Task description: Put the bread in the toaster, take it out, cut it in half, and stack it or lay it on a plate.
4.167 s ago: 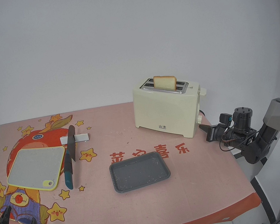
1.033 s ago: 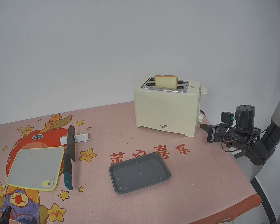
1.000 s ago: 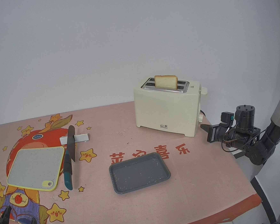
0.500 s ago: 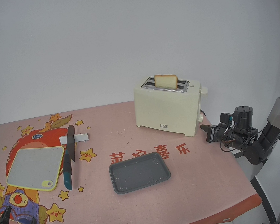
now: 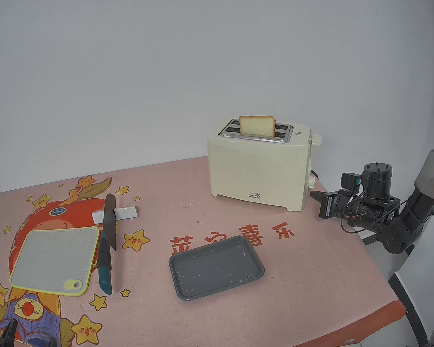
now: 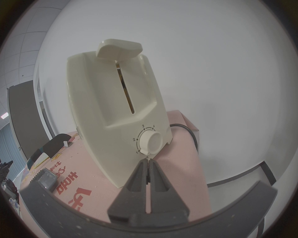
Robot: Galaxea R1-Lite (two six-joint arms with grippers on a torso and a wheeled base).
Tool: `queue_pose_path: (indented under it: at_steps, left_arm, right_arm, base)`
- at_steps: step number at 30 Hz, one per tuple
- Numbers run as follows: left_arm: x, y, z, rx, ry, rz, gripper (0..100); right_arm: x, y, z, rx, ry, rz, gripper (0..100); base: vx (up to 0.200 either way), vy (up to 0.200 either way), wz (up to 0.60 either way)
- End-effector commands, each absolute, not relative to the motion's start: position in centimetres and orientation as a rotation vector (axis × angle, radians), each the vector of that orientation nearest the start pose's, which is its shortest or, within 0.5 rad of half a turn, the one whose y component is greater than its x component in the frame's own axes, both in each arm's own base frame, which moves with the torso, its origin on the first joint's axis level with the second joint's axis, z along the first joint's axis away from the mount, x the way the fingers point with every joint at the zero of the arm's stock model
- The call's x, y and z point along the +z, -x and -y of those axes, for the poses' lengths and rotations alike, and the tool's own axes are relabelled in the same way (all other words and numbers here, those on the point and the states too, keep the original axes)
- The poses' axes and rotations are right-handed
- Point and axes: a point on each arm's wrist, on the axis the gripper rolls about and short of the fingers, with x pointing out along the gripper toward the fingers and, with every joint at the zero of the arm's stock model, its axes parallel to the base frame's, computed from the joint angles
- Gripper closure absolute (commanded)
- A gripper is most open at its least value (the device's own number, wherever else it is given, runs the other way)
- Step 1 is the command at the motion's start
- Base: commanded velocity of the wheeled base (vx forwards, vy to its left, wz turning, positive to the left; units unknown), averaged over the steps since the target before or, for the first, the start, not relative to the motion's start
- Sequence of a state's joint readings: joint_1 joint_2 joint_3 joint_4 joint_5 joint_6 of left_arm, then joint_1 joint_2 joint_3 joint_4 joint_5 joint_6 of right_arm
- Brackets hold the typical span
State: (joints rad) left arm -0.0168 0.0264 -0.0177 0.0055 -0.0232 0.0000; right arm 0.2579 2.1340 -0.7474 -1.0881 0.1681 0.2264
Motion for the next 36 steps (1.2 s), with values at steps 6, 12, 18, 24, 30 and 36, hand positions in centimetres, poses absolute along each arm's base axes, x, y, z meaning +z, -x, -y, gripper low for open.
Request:
queue_pose_path:
  at_steps: [6,12,18,24,30,36]
  left_arm:
    - [7.58,2.1,0.02,-0.04,0.0,-0.031,0]
    - [7.58,2.1,0.02,-0.04,0.0,-0.031,0]
    - [7.58,2.1,0.01,-0.041,0.0,-0.031,0]
    - [7.58,2.1,0.01,-0.041,0.0,-0.031,0]
    - [7.58,2.1,0.02,-0.04,0.0,-0.031,0]
    - [7.58,2.1,0.02,-0.04,0.0,-0.031,0]
  right_arm:
    - [7.03,-35.0,-9.82,0.384,-0.207,-0.328,100]
    - [6.95,-35.27,-9.77,0.382,-0.209,-0.308,100]
    - [6.81,-35.31,-9.84,0.383,-0.208,-0.311,100]
    - [6.8,-35.3,-9.78,0.381,-0.208,-0.311,100]
    - [6.64,-35.15,-9.86,0.383,-0.206,-0.32,100]
    - [7.06,-35.04,-9.83,0.385,-0.207,-0.31,100]
  base:
    - [0.0,0.0,0.0]
    - [0.0,0.0,0.0]
    - [0.0,0.0,0.0]
    - [0.0,0.0,0.0]
    - [0.0,0.0,0.0]
    - [0.0,0.0,0.0]
